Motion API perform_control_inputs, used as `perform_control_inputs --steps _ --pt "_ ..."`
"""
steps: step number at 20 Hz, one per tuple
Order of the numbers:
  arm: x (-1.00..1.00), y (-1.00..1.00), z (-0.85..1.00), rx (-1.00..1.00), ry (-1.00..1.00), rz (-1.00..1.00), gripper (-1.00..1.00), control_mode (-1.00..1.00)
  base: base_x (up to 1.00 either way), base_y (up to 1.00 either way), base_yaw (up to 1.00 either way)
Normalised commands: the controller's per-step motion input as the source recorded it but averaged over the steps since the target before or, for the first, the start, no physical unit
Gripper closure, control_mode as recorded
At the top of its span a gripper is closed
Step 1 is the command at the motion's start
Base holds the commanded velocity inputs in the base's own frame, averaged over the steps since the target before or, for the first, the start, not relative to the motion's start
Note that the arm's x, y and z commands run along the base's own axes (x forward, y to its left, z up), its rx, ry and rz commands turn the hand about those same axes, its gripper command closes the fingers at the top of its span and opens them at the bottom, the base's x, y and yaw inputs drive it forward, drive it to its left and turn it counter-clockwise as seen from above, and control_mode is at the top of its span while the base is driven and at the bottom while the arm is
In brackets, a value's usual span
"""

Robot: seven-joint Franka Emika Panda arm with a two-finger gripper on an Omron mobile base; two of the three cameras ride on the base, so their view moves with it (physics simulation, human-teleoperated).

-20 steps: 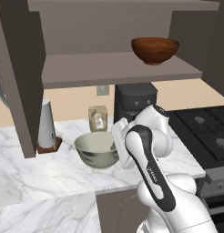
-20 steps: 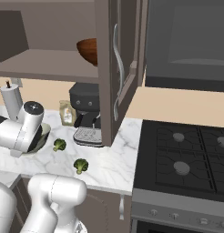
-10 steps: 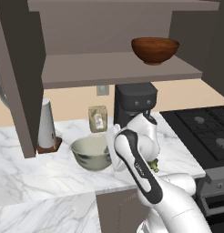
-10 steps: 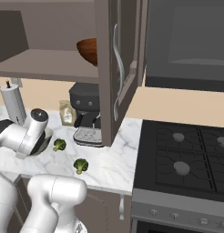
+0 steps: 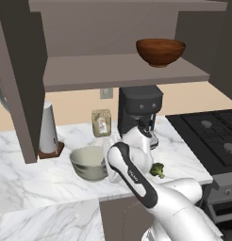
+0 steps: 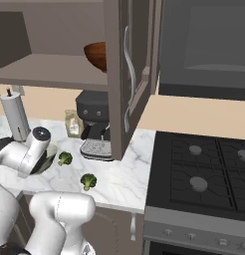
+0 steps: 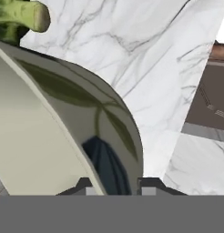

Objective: Pick both bowls and place them on the counter. Then place the broccoli in one bowl and place the broccoli in the other bowl.

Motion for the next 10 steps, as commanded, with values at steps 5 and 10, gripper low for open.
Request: perform_control_inputs --steps 5,10 --pt "0.17 0.17 -0.38 0.00 -0.01 0.00 1.00 -1.00 0.00 0.00 0.00" --pt "0.18 0.13 -0.28 0.00 -0.03 0.00 1.00 -1.00 0.00 0.00 0.00"
